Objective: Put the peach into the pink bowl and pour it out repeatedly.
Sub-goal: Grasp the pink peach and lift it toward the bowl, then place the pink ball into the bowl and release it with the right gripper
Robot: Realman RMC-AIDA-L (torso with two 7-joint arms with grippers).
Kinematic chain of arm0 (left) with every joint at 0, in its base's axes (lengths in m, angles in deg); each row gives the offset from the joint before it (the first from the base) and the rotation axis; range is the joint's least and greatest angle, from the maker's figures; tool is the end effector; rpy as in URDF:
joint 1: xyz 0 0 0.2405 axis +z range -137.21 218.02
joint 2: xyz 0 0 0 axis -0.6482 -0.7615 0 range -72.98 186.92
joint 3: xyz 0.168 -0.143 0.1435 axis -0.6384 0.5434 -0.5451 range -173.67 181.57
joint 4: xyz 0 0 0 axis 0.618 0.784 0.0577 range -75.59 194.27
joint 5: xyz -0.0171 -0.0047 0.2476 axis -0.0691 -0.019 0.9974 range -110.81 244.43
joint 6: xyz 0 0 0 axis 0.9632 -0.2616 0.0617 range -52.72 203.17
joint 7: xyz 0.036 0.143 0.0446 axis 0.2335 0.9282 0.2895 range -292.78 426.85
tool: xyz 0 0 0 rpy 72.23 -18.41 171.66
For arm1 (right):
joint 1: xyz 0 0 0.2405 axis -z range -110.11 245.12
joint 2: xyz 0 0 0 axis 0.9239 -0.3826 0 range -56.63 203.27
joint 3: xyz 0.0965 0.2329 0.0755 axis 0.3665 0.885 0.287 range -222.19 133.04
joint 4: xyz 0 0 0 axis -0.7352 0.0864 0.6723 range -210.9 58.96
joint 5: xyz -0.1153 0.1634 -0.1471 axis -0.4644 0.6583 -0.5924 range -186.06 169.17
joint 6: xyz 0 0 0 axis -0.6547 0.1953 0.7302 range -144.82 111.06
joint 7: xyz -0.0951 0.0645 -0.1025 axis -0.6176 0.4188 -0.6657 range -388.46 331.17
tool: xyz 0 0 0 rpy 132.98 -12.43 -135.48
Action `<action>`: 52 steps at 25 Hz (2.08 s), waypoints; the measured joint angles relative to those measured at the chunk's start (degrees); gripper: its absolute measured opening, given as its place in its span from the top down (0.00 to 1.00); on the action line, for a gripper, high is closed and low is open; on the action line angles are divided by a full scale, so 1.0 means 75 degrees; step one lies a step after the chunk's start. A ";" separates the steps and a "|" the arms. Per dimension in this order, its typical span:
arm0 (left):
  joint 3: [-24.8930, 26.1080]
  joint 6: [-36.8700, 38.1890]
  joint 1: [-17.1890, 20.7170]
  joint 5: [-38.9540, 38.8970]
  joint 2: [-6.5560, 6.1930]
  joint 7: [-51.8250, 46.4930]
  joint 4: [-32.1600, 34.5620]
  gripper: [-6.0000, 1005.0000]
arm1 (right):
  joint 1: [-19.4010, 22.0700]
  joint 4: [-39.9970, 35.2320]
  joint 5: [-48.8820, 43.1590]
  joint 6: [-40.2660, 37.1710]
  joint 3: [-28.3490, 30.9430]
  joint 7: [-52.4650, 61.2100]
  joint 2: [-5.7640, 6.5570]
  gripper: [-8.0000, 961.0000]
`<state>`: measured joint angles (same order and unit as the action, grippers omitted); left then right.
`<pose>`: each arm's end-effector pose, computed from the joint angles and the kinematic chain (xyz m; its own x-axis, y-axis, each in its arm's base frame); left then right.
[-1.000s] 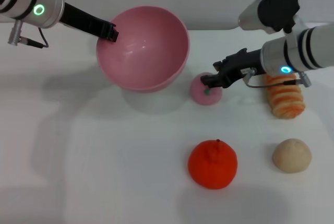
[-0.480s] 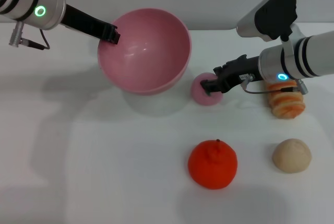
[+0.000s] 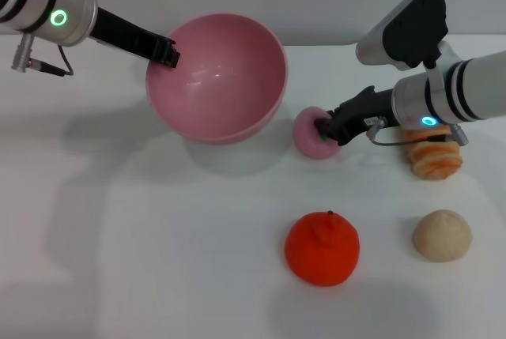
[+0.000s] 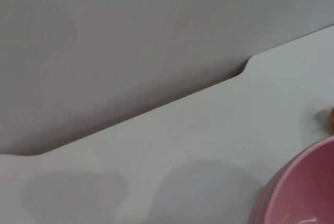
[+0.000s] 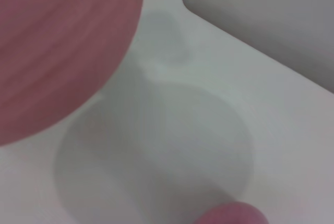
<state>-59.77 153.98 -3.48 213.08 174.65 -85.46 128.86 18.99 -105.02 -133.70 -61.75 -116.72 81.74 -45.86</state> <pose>-0.1517 0.4671 0.0366 0.6719 0.7188 0.1787 0.6975 -0.5329 -0.4790 0.2300 0.4716 -0.0970 0.8737 -0.4810 -0.0725 -0.4555 -0.7569 -0.4687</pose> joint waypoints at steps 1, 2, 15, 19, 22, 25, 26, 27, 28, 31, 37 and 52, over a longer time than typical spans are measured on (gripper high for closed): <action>-0.0003 0.0000 0.0001 -0.0002 0.0000 0.0000 0.0000 0.94 | 0.0015 -0.0039 0.0002 0.0000 -0.0002 0.0001 0.0000 0.71; -0.0003 0.0000 0.0001 -0.0002 0.0000 0.0000 0.0000 0.94 | 0.0036 -0.0091 0.0002 -0.0001 -0.0003 0.0001 0.0000 0.74; -0.0022 -0.0105 0.0211 0.0017 0.0011 0.0097 -0.0135 0.94 | 0.2095 -0.4447 0.0379 0.0137 0.0052 0.0542 0.0029 0.95; -0.0124 -0.0148 0.0341 -0.0029 0.0025 0.0105 -0.0158 0.94 | 0.2738 -0.6026 0.0986 0.0071 0.0080 0.0441 -0.0007 0.96; -0.0280 -0.0180 0.0365 -0.0041 0.0026 0.0106 -0.0224 0.93 | 0.2940 -0.6816 0.1570 -0.0413 0.0086 0.0096 -0.0044 0.96; -0.0357 -0.0211 0.0373 -0.0077 0.0032 0.0106 -0.0291 0.93 | 0.2936 -0.7180 0.2264 -0.1227 0.0086 -0.0296 -0.0039 0.96; -0.0393 -0.0235 0.0373 -0.0107 0.0034 0.0106 -0.0305 0.93 | 0.2915 -0.7237 0.2467 -0.1461 0.0072 -0.0408 -0.0033 0.96; -0.0418 -0.0245 0.0373 -0.0125 0.0036 0.0105 -0.0307 0.93 | 0.2890 -0.7260 0.2682 -0.1724 0.0043 -0.0536 -0.0023 0.96; -0.0462 -0.0261 0.0367 -0.0144 0.0040 0.0099 -0.0307 0.93 | 0.2863 -0.7267 0.2871 -0.1957 0.0005 -0.0656 -0.0014 0.96; -0.0583 -0.0299 0.0321 -0.0217 0.0046 0.0056 -0.0307 0.93 | 0.2783 -0.7204 0.3139 -0.2351 -0.0241 -0.0891 -0.0004 0.96; -0.0622 -0.0356 0.0271 -0.0327 0.0047 0.0056 -0.0307 0.93 | 0.2552 -0.6733 0.3097 -0.2434 -0.0813 -0.1032 0.0034 0.96; -0.0621 -0.0378 0.0227 -0.0332 0.0042 0.0095 -0.0304 0.93 | 0.2454 -0.6288 0.2991 -0.2287 -0.1003 -0.1276 0.0046 0.63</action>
<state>-64.43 151.15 -1.77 210.59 174.96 -84.75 126.58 37.39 -152.18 -111.27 -78.91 -124.24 72.17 -45.52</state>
